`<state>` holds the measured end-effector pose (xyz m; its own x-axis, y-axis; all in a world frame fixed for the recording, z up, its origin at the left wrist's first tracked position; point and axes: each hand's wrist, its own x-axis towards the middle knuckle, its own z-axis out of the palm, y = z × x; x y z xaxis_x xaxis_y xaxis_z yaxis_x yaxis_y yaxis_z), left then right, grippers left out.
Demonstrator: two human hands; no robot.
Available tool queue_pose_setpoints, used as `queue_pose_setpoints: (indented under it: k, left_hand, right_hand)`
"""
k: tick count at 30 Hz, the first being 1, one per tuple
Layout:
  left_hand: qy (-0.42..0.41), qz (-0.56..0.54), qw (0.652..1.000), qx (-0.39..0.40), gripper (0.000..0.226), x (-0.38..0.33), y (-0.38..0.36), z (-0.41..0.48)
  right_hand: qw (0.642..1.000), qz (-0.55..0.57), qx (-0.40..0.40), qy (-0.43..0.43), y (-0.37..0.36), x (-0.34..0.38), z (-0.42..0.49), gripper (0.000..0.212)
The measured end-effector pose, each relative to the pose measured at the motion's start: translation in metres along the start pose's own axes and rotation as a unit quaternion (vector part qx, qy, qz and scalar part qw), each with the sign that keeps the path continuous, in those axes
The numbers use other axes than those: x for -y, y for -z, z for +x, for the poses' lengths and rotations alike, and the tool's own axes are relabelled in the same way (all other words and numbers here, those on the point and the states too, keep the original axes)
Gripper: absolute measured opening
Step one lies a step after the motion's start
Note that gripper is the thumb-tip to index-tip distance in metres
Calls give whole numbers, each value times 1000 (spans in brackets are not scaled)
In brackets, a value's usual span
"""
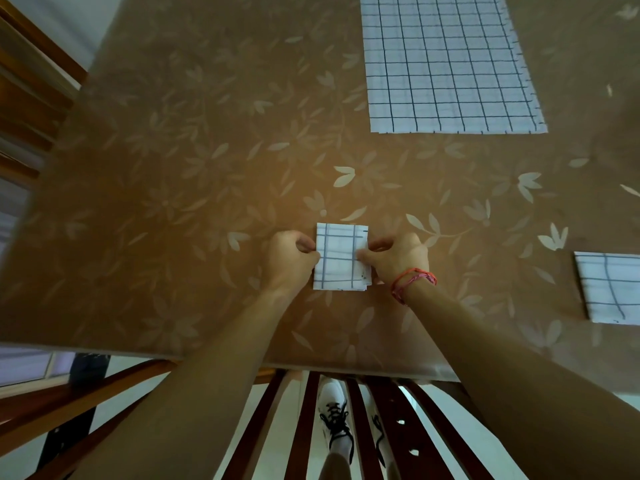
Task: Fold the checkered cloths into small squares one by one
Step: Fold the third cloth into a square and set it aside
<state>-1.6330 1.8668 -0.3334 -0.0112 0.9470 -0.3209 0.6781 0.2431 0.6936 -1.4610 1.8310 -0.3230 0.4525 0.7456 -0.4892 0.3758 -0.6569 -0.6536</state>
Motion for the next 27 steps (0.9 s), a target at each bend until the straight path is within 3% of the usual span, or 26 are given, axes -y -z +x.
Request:
queue_pose_setpoints:
  k: [14, 27]
  left_hand:
    - [14, -25, 1000, 8, 22, 12, 2, -18]
    - [0, -14, 1000, -19, 11, 2, 3, -18]
  right_hand:
    - [1000, -16, 2, 7, -1, -6, -22, 5]
    - [999, 2, -20, 26, 0, -5, -25, 5]
